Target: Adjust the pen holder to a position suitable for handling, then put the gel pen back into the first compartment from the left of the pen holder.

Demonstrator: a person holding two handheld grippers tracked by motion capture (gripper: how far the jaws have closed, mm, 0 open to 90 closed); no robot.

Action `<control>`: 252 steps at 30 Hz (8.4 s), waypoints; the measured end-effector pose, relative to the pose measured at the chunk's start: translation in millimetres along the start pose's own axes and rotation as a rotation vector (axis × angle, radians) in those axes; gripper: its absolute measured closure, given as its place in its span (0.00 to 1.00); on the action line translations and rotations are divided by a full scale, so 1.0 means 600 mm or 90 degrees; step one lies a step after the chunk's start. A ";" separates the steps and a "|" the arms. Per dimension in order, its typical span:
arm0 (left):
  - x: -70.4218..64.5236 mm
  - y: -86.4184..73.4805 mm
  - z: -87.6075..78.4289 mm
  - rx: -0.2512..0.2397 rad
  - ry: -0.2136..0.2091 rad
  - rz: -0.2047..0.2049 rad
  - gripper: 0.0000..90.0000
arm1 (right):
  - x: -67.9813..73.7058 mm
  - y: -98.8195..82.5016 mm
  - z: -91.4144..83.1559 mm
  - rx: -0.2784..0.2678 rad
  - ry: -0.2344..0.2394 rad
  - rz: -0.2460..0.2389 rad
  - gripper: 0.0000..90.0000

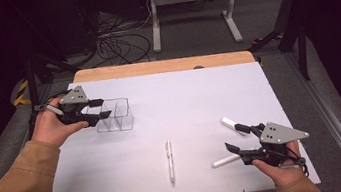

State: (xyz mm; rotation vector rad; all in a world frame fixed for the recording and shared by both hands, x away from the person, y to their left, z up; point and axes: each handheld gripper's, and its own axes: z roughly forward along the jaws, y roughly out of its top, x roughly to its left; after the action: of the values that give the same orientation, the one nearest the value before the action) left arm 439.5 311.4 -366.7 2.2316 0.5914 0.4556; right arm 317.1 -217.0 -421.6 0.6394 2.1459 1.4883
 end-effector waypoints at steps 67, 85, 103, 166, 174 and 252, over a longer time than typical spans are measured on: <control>-0.026 0.067 0.069 0.246 -0.099 0.142 0.97 | 0.002 -0.008 0.009 0.009 0.026 0.010 0.35; -0.110 0.162 0.170 0.233 -0.169 0.244 0.97 | 0.001 -0.008 0.006 0.005 0.030 0.012 0.35; -0.152 0.189 0.239 0.275 -0.192 0.290 0.97 | 0.000 -0.010 0.005 0.005 0.029 0.012 0.35; -0.173 0.107 0.074 -0.090 -0.110 0.055 0.48 | 0.008 -0.007 0.010 0.018 0.018 -0.002 0.32; -0.197 0.049 0.053 -0.169 -0.101 -0.009 0.41 | 0.012 -0.005 0.017 0.017 0.021 -0.002 0.30; -0.224 -0.062 -0.031 -0.212 0.013 -0.089 0.07 | 0.057 0.050 0.107 0.053 0.062 0.004 0.19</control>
State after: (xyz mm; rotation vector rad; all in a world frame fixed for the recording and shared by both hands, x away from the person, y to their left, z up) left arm 308.7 271.5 -401.2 1.8590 0.6290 0.4688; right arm 332.4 -139.9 -417.0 0.6137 2.2919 1.4672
